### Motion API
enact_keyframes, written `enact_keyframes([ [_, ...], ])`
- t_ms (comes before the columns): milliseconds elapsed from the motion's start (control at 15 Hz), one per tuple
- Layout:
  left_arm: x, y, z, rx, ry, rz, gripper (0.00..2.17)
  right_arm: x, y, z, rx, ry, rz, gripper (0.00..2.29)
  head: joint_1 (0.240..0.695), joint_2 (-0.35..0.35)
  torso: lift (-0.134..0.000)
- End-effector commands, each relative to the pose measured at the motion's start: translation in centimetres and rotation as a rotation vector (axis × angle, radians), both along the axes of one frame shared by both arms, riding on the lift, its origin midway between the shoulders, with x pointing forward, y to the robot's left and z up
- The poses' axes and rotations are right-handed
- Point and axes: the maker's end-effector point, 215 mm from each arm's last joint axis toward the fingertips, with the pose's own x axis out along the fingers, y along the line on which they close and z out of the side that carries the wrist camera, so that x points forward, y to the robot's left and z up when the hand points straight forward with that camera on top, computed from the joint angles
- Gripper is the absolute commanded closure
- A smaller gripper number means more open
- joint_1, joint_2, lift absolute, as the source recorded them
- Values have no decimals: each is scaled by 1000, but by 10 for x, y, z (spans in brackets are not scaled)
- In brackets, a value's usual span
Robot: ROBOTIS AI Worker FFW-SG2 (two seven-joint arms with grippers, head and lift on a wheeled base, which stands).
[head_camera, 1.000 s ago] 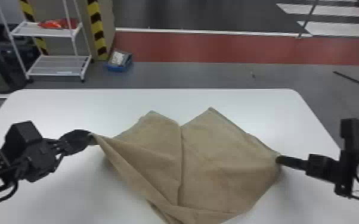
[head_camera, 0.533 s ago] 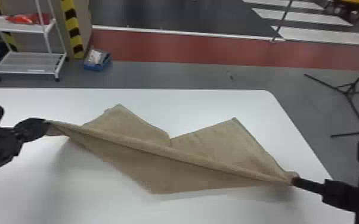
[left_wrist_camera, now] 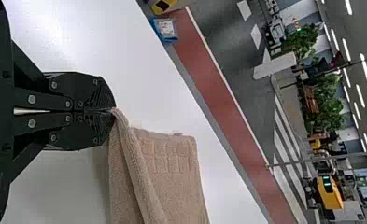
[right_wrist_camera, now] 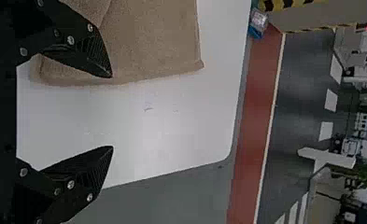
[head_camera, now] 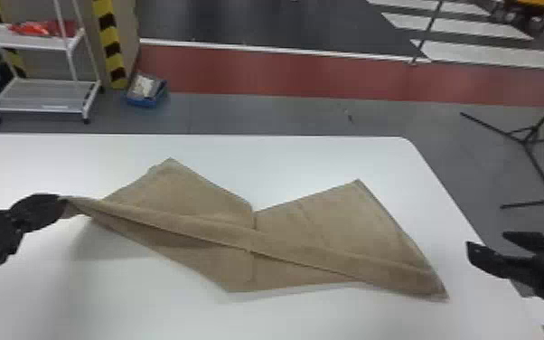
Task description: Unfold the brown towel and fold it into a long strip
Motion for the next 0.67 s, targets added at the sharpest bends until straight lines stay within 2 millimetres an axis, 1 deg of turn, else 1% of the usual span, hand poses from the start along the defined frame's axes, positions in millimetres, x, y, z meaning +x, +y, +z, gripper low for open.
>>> enact_keyframes([
  [0,-6,0,-2,1,4,-5,1625,3,-3,14,-211,9,124,53,695,-178,-126],
  [133,-10,-1,-4,3,9,-8,1625,-2,18,6,-339,86,302,56,695,-176,-126],
  [267,-14,-1,-6,4,12,-10,1625,-17,28,-15,-377,191,396,70,695,-160,-126],
  [333,-15,-1,-5,8,12,-11,1625,-24,28,-26,-414,248,436,76,695,-153,-126],
  [533,-17,0,-6,9,16,-12,1625,-36,8,-63,-475,395,444,103,695,-152,-126],
  [600,-17,0,-7,9,18,-12,1629,-39,6,-72,-470,424,450,134,695,-160,-126],
])
